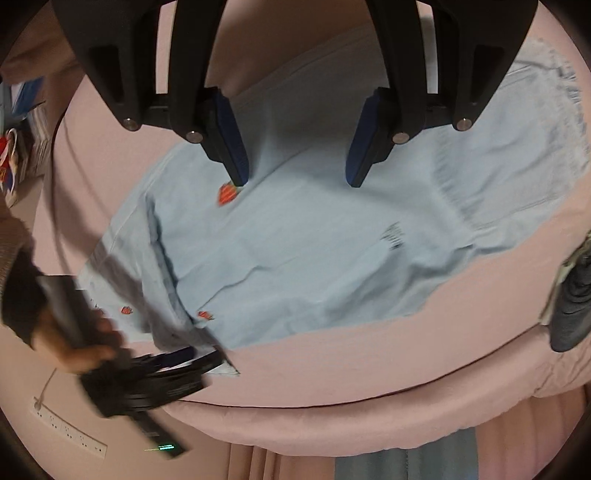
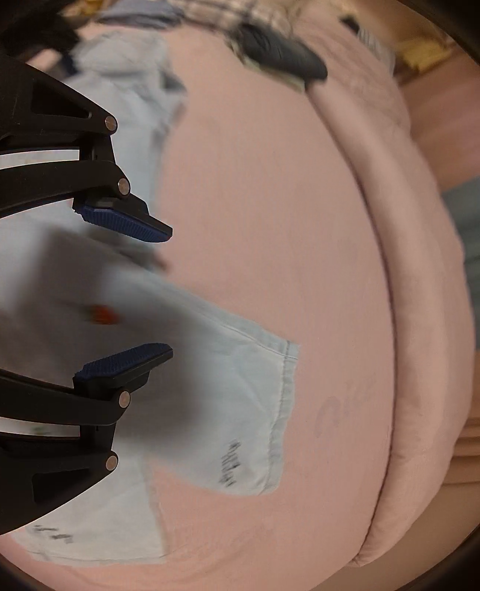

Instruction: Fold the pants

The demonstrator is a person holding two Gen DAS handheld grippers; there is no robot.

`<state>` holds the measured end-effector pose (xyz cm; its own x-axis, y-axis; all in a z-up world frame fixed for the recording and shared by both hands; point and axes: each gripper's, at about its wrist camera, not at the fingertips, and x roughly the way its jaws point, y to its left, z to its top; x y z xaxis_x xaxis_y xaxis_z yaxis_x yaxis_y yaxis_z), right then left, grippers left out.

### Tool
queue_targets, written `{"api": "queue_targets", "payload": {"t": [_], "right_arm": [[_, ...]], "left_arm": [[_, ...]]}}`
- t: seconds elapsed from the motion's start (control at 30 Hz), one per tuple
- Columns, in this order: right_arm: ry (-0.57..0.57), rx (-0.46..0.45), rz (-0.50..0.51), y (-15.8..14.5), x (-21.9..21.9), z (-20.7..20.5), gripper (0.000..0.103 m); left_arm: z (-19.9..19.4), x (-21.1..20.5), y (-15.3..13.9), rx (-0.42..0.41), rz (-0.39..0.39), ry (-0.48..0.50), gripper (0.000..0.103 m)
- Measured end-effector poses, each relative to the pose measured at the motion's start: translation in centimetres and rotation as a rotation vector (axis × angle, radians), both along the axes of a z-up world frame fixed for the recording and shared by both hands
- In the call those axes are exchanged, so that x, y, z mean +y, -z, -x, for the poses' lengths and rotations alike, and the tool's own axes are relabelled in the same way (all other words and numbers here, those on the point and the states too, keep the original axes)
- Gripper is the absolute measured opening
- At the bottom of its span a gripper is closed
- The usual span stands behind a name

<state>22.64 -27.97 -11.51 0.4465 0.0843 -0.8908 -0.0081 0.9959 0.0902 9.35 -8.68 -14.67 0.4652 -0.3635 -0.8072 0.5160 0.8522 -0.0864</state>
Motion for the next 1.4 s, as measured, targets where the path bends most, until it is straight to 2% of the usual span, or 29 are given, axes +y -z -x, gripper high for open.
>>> {"api": "queue_targets", "payload": {"t": [0.03,0.1,0.17,0.23,0.3,0.37,0.47,0.53,0.6,0.67,0.73,0.83,0.9,0.93,0.97,1.07,1.1,1.13,1.17,1.2,1.33,1.4], "right_arm": [[0.024,0.021,0.037,0.6,0.3,-1.1,0.057],[0.052,0.054,0.094,1.8,0.4,-2.3,0.049],[0.06,0.026,0.153,1.8,0.5,-2.2,0.013],[0.08,0.007,0.082,1.5,-0.6,-1.6,0.006],[0.138,-0.051,-0.011,0.1,-2.6,0.2,0.006],[0.172,-0.154,-0.106,-2.1,-4.8,3.2,0.006],[0.248,-0.309,-0.268,-5.4,-8.9,10.1,0.006],[0.328,-0.362,-0.346,-5.8,-11.7,14.9,0.006],[0.381,-0.349,-0.416,-4.0,-13.8,18.1,0.006],[0.433,-0.284,-0.42,-1.4,-15.0,19.0,0.006],[0.507,-0.219,-0.533,2.3,-16.3,20.1,0.009],[0.553,-0.269,-0.684,4.0,-17.8,21.5,0.015],[0.562,-0.307,-0.694,3.8,-17.9,21.8,0.024],[0.566,-0.323,-0.699,3.7,-18.2,21.9,0.035],[0.575,-0.335,-0.698,3.8,-19.0,22.4,0.04],[0.617,-0.348,-0.677,3.7,-20.2,21.8,0.04],[0.61,-0.342,-0.679,3.5,-20.7,21.5,0.039],[0.601,-0.328,-0.668,3.5,-21.0,21.2,0.031],[0.594,-0.311,-0.642,3.4,-21.2,20.7,0.01],[0.58,-0.295,-0.6,2.9,-21.2,20.6,0.007],[0.577,-0.334,-0.572,0.7,-21.3,21.9,0.004],[0.599,-0.367,-0.549,-0.2,-21.7,23.4,0.004]], "left_arm": [[-0.1,-0.4,0.1,0.007,0.003,0.001,0.055],[-0.1,-1.5,0.5,0.023,0.01,0.01,0.058],[-0.2,-1.9,0.7,0.025,-0.005,0.021,0.06],[0.0,-2.4,0.9,0.02,-0.019,0.03,0.061],[-0.2,-2.2,1.0,0.025,-0.016,0.034,0.061],[-0.3,-2.2,1.0,0.033,-0.01,0.031,0.061],[0.2,-1.4,0.8,0.028,-0.015,0.031,0.061],[0.2,-1.2,0.7,0.027,-0.013,0.029,0.062],[0.4,-0.9,0.9,0.034,-0.015,0.025,0.062],[0.5,-0.9,0.8,0.04,-0.022,0.023,0.062],[0.6,-0.8,0.7,0.045,-0.03,0.022,0.062],[0.2,-0.9,0.7,0.054,-0.039,0.016,0.062],[0.1,-1.0,0.7,0.055,-0.047,0.015,0.062],[0.0,-1.0,0.7,0.056,-0.049,0.013,0.062],[0.0,-1.1,0.7,0.057,-0.051,0.01,0.062],[0.1,-1.2,0.7,0.055,-0.059,0.001,0.062],[0.0,-1.4,0.7,0.054,-0.062,0.001,0.062],[0.1,-1.4,0.7,0.053,-0.063,0.001,0.062],[0.1,-1.4,0.7,0.055,-0.063,0.004,0.062],[0.2,-1.3,0.7,0.058,-0.061,0.013,0.06],[0.6,-0.8,0.3,0.077,-0.058,0.079,0.033],[0.9,-0.6,0.2,0.077,-0.07,0.109,0.032]]}}
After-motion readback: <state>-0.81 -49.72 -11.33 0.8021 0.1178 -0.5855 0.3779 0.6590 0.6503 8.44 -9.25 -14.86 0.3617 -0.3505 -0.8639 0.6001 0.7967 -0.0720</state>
